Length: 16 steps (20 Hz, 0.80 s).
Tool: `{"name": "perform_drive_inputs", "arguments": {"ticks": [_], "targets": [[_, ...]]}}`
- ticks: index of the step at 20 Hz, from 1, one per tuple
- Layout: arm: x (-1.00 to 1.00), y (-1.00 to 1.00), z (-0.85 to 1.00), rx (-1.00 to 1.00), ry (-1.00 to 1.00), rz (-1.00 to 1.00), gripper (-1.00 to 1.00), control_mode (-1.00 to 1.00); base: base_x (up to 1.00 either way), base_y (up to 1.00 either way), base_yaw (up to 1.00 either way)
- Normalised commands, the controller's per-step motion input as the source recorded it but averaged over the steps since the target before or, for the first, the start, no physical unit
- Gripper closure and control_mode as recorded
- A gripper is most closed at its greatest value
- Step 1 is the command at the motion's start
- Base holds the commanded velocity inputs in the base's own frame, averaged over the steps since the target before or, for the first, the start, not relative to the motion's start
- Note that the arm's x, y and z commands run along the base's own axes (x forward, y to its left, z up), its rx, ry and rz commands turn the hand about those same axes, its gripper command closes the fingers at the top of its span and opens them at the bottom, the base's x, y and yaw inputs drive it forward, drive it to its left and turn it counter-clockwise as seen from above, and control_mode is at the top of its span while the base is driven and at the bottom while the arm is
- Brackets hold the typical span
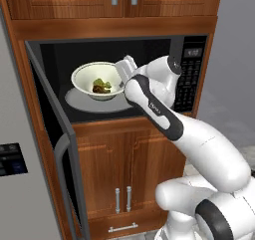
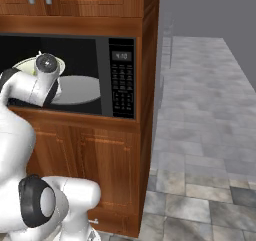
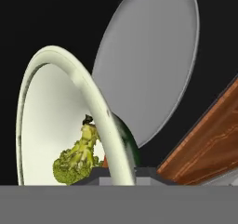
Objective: The microwave is finished heating the chicken drumstick and broccoli. Take the bowl containing the food and place it on the dining counter.
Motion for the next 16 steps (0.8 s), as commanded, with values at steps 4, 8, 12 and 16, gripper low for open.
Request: {"name": "perform_drive_inputs", "arguments": {"ticks": [4, 8, 12, 16], "targets": [[-1.0, -0.34, 0.98, -0.12, 0.27, 0.04, 1.0, -1.0, 0.0, 0.0, 0.0], [-1.0, -0.57, 0.83, -0.13, 0.23, 0.07, 1.0, -1.0, 0.0, 0.0, 0.0], [-1.0, -0.79, 0.38, -0.11, 0.1, 0.1, 1.0, -1.0, 0.0, 0.0, 0.0], [-1.0, -0.88, -0.14, 0.01, -0.21, 0.02, 1.0, -1.0, 0.0, 0.0, 0.0]]}}
